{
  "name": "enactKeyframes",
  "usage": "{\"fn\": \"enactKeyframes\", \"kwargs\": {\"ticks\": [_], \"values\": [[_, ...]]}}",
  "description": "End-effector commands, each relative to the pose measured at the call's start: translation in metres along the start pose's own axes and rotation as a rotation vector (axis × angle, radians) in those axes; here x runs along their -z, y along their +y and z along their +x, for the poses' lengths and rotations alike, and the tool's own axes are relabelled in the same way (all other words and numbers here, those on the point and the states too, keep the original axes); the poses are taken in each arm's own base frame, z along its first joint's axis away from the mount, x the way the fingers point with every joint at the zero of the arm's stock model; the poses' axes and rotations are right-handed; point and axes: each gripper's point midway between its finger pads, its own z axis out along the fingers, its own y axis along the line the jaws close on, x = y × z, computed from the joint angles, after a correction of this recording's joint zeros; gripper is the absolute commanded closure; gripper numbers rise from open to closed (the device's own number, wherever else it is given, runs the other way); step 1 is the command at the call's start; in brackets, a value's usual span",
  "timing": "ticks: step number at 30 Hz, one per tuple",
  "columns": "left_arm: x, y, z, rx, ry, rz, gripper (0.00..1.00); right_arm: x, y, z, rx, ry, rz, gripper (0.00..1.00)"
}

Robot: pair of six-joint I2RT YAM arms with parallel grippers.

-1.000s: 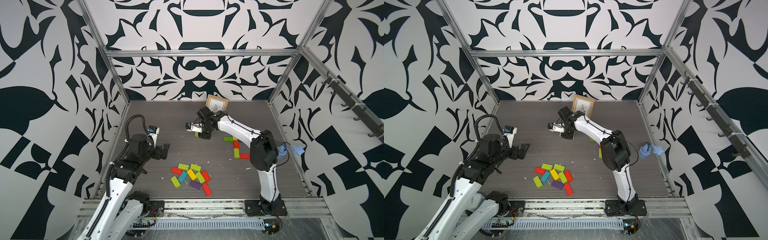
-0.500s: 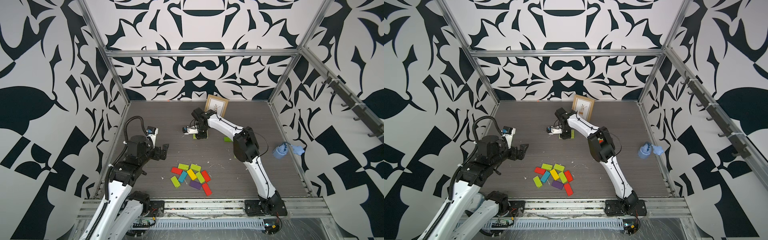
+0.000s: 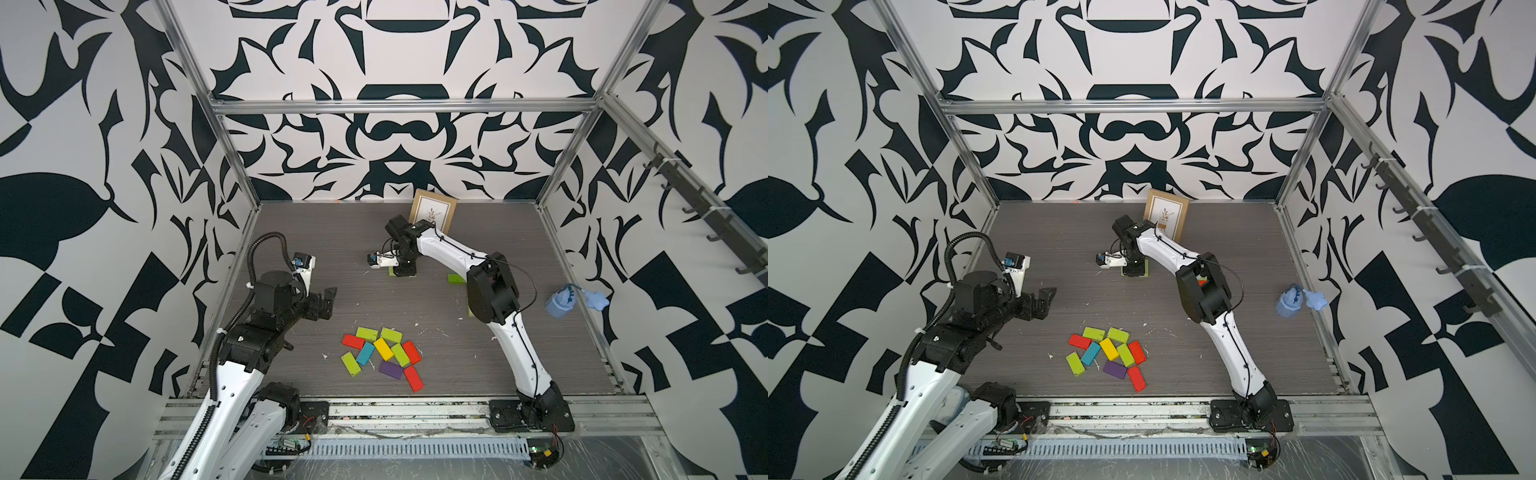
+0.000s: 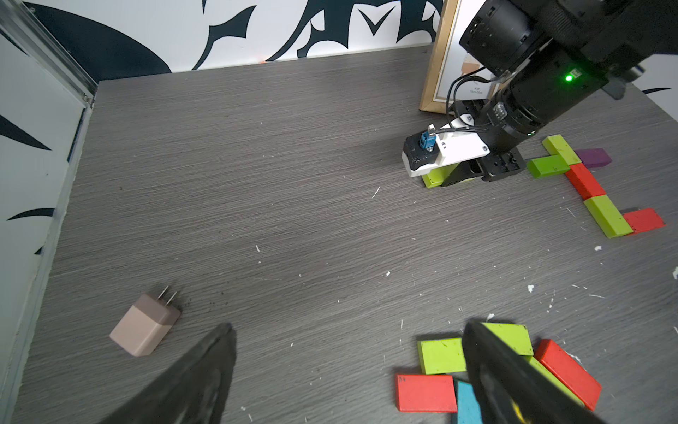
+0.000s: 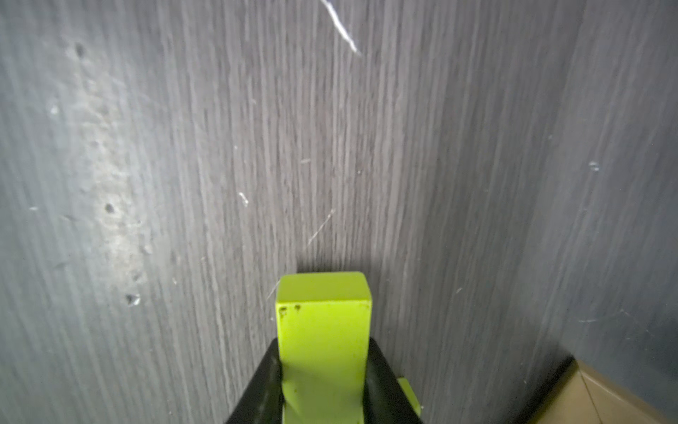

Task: Assemble the letter t with building blocks
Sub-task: Assemble the building block at the center of the board.

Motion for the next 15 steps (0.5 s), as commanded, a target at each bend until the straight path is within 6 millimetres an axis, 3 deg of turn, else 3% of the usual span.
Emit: {"fn": "enactKeyframes", "kwargs": {"ticks": [1, 7, 15], "values": [[0.0001, 0.0007, 0.0061, -0.002, 0.013, -0.004, 0.00, 0.0116, -0.0055, 0.0004, 0.006, -0.004, 0.030, 0.77], [0.0000, 0.0006, 0.0064, 0.000, 0.013, -0.003, 0.00, 0.0083, -0.0030, 0.0032, 0.004, 0.005, 0.025, 0.73], [-0.0008, 0.0013, 0.0069, 0.000, 0.018, -0.007, 0.00, 0.0060, -0.0001, 0.0057, 0.000, 0.017, 0.016, 0.60]]}}
